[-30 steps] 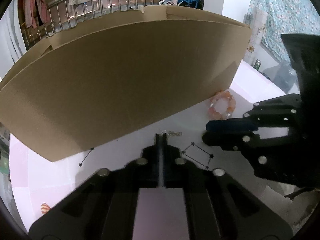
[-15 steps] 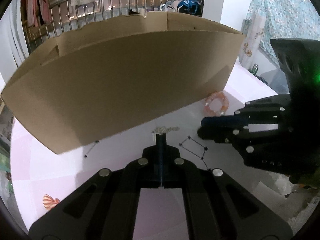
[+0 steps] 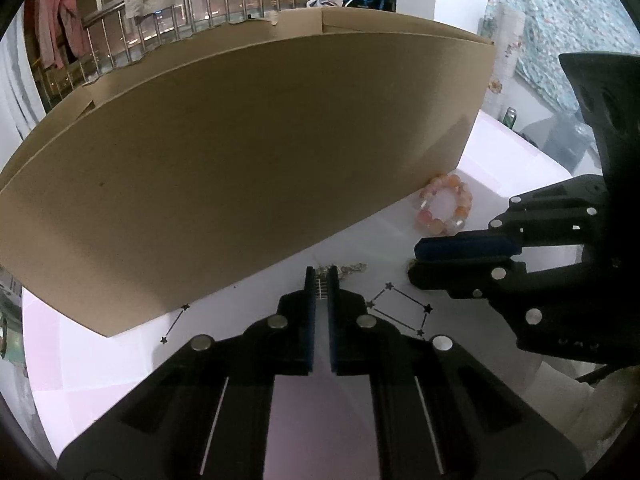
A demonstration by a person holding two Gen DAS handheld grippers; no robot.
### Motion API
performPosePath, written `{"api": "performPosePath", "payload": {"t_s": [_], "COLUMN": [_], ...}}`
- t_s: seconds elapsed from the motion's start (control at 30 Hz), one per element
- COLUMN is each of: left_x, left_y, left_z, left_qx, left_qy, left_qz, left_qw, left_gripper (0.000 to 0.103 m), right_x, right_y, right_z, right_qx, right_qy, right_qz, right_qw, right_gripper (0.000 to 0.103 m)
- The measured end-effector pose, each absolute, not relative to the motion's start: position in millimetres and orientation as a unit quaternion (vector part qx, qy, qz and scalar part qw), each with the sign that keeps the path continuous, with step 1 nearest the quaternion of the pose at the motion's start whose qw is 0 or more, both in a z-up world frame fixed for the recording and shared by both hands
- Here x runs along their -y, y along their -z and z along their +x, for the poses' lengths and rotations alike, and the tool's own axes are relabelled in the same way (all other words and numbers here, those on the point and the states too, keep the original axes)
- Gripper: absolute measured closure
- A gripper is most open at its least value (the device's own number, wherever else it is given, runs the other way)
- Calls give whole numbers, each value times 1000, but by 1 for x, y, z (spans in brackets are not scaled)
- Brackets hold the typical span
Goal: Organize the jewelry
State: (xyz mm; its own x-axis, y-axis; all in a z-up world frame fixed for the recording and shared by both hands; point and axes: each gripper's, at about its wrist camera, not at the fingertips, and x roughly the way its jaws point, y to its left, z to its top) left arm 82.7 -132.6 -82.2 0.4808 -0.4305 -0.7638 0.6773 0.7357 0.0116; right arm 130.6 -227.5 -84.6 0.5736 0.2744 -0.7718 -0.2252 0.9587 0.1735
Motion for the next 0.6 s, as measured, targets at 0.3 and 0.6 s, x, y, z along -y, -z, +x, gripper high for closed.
{"api": "performPosePath", "payload": {"t_s": [0.3, 0.6], "left_x": [119, 100], "left_y": [78, 62], "left_z": [80, 74], "left_qx": [-395, -381], "left_qy": [324, 309], "left_qz": [137, 113], "left_qw": [849, 864], "left_gripper": [99, 103], "right_x": [230, 230], "right_y": [85, 82], "right_z": [129, 125], "right_qx": [-439, -440], "right_qy": [-141, -138], "right_qz": [27, 19], "right_qw": [887, 887], "right_gripper": [92, 93]}}
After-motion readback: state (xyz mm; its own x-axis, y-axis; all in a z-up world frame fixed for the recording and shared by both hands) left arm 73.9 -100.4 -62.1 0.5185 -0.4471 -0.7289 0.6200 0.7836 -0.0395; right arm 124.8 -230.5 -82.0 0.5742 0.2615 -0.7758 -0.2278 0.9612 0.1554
